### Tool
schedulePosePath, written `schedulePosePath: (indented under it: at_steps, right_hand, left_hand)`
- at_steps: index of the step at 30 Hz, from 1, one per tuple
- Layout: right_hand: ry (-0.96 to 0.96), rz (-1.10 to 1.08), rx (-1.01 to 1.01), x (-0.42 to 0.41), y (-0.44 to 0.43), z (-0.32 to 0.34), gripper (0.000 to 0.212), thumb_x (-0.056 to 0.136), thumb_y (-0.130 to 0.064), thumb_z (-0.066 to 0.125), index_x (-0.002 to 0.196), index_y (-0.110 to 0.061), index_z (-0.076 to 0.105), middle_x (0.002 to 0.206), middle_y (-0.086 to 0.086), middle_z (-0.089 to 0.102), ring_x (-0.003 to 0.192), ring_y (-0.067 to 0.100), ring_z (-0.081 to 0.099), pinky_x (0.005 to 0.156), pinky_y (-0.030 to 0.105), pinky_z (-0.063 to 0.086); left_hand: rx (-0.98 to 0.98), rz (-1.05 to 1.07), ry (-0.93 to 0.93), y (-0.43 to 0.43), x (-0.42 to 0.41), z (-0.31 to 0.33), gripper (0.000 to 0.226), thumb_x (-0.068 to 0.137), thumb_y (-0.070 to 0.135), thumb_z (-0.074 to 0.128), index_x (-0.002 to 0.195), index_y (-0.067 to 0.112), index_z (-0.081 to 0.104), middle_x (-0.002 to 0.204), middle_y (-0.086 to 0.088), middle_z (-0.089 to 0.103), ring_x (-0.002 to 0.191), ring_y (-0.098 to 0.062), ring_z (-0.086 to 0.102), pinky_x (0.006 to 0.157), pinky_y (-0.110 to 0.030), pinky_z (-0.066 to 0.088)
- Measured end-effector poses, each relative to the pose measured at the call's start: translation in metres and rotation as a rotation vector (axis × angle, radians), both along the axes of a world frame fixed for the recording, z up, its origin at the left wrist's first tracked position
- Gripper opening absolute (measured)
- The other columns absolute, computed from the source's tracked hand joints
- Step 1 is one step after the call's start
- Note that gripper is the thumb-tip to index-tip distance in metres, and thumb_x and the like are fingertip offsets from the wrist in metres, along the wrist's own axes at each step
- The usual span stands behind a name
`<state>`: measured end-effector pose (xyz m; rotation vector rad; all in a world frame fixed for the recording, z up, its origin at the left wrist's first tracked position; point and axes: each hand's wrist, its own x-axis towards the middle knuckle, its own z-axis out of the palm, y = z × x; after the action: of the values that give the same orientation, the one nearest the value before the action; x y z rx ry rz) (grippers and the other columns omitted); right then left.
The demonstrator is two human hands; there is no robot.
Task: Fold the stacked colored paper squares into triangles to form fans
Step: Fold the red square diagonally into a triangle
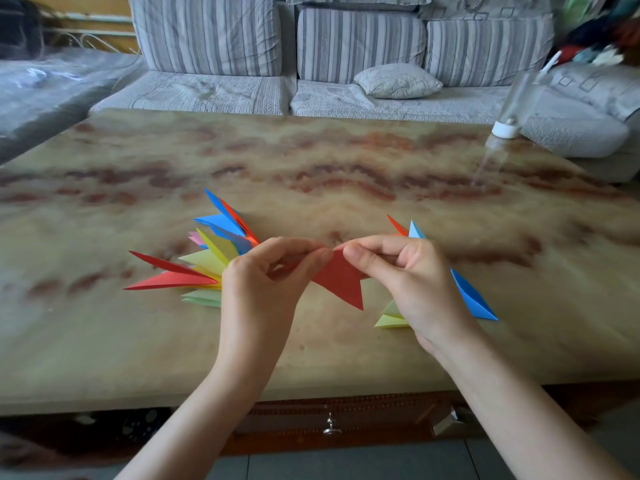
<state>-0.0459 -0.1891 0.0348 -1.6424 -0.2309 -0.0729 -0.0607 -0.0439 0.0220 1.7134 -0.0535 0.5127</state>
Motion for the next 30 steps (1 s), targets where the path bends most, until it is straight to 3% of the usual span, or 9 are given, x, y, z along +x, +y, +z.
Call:
schedulePosePath:
  at_steps: [6,8,15,18,22,25,30]
  right_hand:
    - [0.080,-0.010,0.036,-0.0005,-0.0008,-0.0028,0.012,0.074,-0.027,0.072,0.082,-0.018,0.075,0.075,-0.002,0.075,0.073,0.007,0.069,0.075,0.017,0.054]
    - [0.083,-0.020,0.055,-0.0004,-0.0001,-0.0040,0.002,0.076,-0.019,0.073,0.078,-0.019,0.075,0.071,-0.003,0.074,0.069,0.005,0.068,0.070,0.015,0.053]
    - [0.046,0.003,0.016,0.0031,-0.0035,-0.0058,0.012,0.082,-0.010,0.070,0.074,-0.017,0.075,0.067,-0.004,0.072,0.068,0.005,0.067,0.069,0.015,0.050]
    - [0.035,0.015,-0.016,0.0033,-0.0039,-0.0072,0.008,0.082,-0.010,0.070,0.078,-0.014,0.076,0.072,0.000,0.074,0.072,0.010,0.069,0.072,0.019,0.053]
    - [0.015,0.046,-0.089,0.0006,0.0000,-0.0091,0.011,0.082,-0.017,0.070,0.085,-0.009,0.077,0.081,0.006,0.076,0.083,0.021,0.072,0.082,0.035,0.055]
    - [0.004,0.040,-0.105,-0.0013,0.0025,-0.0099,0.013,0.083,-0.020,0.071,0.084,-0.009,0.077,0.079,0.006,0.075,0.082,0.024,0.072,0.083,0.044,0.053]
    - [0.022,0.047,-0.131,-0.0005,0.0047,-0.0097,0.016,0.082,-0.026,0.071,0.082,-0.012,0.077,0.077,0.004,0.075,0.079,0.019,0.072,0.080,0.039,0.055]
  left_hand:
    - [-0.013,0.045,-0.014,-0.0004,0.0004,-0.0002,0.010,0.075,0.018,0.075,0.075,0.027,0.071,0.070,0.018,0.071,0.063,0.006,0.062,0.061,-0.005,0.041]
    - [-0.035,0.042,-0.013,-0.0004,0.0006,-0.0006,0.013,0.075,0.018,0.075,0.074,0.029,0.069,0.068,0.020,0.070,0.062,0.006,0.061,0.061,-0.005,0.042]
    - [-0.065,-0.073,0.084,0.0033,0.0059,-0.0044,0.005,0.079,0.019,0.072,0.076,0.021,0.070,0.064,0.011,0.068,0.061,0.004,0.059,0.055,-0.007,0.039]
    - [-0.022,-0.162,0.109,0.0066,0.0081,-0.0032,0.007,0.083,0.018,0.068,0.082,0.024,0.071,0.064,0.007,0.064,0.065,-0.001,0.061,0.058,-0.010,0.043]
    - [0.083,-0.183,0.073,0.0071,0.0094,-0.0039,0.017,0.072,0.037,0.069,0.081,0.024,0.074,0.078,-0.001,0.070,0.073,-0.005,0.064,0.068,-0.016,0.048]
    - [-0.051,-0.197,0.103,0.0060,0.0091,-0.0051,0.023,0.069,0.035,0.070,0.078,0.014,0.075,0.078,-0.005,0.072,0.074,-0.010,0.065,0.072,-0.023,0.050]
    - [-0.136,-0.138,0.119,0.0023,0.0060,-0.0080,0.012,0.075,0.027,0.072,0.075,0.015,0.074,0.077,-0.002,0.072,0.071,-0.005,0.065,0.069,-0.017,0.048]
